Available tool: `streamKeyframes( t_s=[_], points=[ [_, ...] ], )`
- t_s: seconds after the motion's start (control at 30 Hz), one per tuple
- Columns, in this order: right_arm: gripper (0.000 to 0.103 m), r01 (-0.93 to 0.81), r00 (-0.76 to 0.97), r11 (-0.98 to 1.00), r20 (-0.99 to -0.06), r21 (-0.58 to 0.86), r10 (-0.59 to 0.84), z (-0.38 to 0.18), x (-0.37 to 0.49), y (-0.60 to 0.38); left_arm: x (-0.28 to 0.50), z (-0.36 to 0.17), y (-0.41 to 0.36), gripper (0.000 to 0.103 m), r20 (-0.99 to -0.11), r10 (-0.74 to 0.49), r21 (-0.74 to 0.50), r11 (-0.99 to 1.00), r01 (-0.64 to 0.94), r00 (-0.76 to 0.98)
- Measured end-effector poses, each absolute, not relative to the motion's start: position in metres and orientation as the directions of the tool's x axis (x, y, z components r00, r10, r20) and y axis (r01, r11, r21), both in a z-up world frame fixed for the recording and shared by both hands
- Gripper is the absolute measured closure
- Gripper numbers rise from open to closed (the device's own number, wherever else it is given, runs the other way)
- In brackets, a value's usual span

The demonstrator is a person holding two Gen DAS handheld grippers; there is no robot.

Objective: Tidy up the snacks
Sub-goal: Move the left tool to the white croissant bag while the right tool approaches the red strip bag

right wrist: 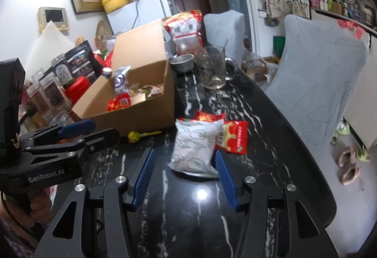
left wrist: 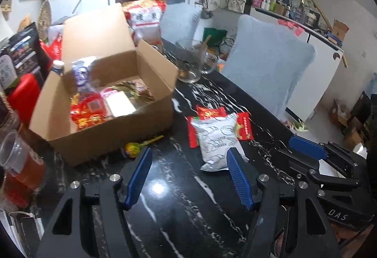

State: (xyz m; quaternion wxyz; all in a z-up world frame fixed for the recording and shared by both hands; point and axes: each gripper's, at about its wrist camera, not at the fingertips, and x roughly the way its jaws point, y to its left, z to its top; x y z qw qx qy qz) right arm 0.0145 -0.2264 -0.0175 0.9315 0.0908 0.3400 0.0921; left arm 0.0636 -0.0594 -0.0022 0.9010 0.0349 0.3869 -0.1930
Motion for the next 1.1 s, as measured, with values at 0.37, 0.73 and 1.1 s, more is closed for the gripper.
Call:
streamKeyframes(
  t_s=[0.37, 0.73, 1.1],
  points=[
    [0.050, -0.049, 0.717, 0.964, -0.663, 0.263, 0.217, -0.045, 0.034, -0.268, 0.086, -0.029, -0.107, 0.038, -0.760, -0.343, -0.104, 0.903, 0.418, 0.553],
    [0.050, -0.005, 0.686, 0.967, -0.703, 0.253, 0.187, -0.057, 0.053, -0.298, 0.114, -0.055, -0.137, 0.038, -0.804, -0.338, -0.123, 0.900, 0.419, 0.489],
    [0.050, -0.003, 0.652, 0.966, -0.732, 0.259, 0.199, -0.067, 0.071, -0.302, 0.134, -0.082, -0.141, 0.038, -0.845, -0.314, -0.142, 0.912, 0.385, 0.432]
  ],
)
